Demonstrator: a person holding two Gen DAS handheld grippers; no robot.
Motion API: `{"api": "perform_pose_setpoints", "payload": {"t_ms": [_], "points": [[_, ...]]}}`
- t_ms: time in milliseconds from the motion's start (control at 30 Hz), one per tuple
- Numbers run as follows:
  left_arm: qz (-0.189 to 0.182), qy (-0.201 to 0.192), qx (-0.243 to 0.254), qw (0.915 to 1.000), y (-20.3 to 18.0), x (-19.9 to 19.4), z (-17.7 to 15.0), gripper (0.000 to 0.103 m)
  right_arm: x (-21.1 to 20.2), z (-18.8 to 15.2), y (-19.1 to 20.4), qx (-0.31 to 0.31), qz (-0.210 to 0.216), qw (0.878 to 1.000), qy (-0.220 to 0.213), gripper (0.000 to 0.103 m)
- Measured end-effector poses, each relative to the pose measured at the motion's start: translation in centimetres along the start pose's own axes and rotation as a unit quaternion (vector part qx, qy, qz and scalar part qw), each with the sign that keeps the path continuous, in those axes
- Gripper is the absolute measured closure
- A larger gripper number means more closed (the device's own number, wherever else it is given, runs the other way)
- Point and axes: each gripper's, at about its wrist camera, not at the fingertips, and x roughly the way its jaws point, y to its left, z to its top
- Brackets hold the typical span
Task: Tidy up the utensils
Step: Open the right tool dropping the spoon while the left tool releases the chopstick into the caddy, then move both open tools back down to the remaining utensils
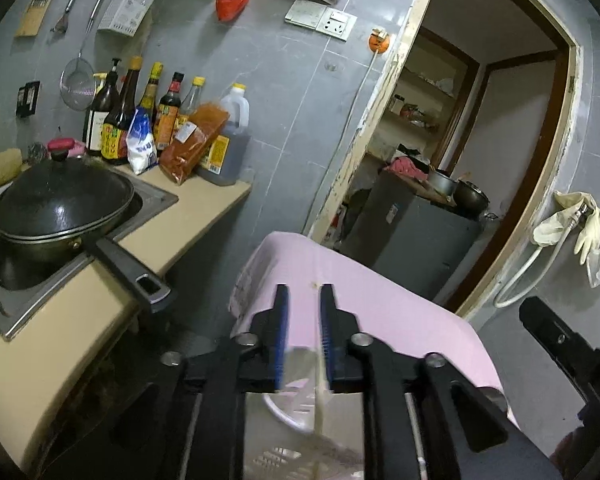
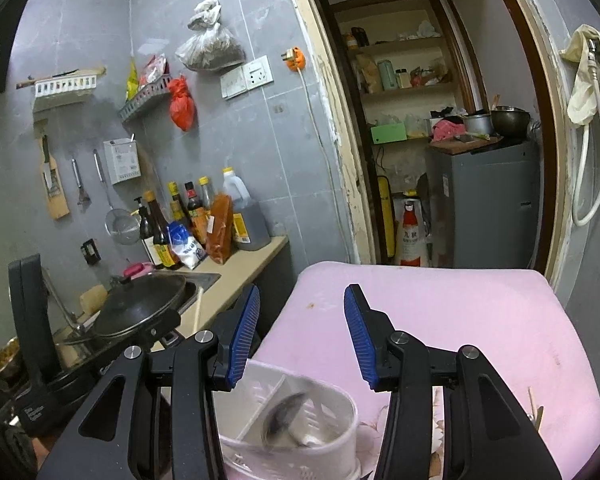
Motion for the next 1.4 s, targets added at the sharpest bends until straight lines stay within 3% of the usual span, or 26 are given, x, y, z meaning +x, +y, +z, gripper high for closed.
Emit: {"api": "perform_pose_setpoints", "payload": {"t_ms": [333,433,600,733,867,1000,1400], "points": [[-0.012,-0.011,0.000,0.9999,-0.7,-3.1,0.2,0.073,-3.2,1.2,-0.6,0.007,-0.019,0.999,-0.028,0.048],[-0.015,-0.017,0.000,0.9997,-0.9,-4.1,0.7,0.071,-4.4,1.4,-1.0,0.007,-0.032,0.999,-0.038,0.037],[-0.023,-0.039,0.000,0.9990,-1.1,-6.1,1.9,0.053,-6.8,1.9,-1.8,0.006,-0.053,0.997,-0.058,0.025],[-0.023,-0.050,0.025,0.9982,-2.1,-7.6,2.3,0.046,-8.6,1.9,-2.8,0.005,-0.071,0.995,-0.071,0.015],[-0.023,-0.065,0.053,0.9962,-3.9,-8.8,1.8,0.029,-10.3,1.8,-3.7,-0.001,-0.090,0.993,-0.083,0.002],[-0.027,-0.073,0.085,0.9934,-6.3,-9.8,1.0,0.018,-11.9,1.9,-4.8,-0.005,-0.101,0.991,-0.089,0.002],[-0.060,-0.037,0.133,0.9886,-13.1,-9.0,-2.9,0.016,-15.1,0.4,-9.9,-0.028,-0.140,0.988,-0.062,0.000]]}}
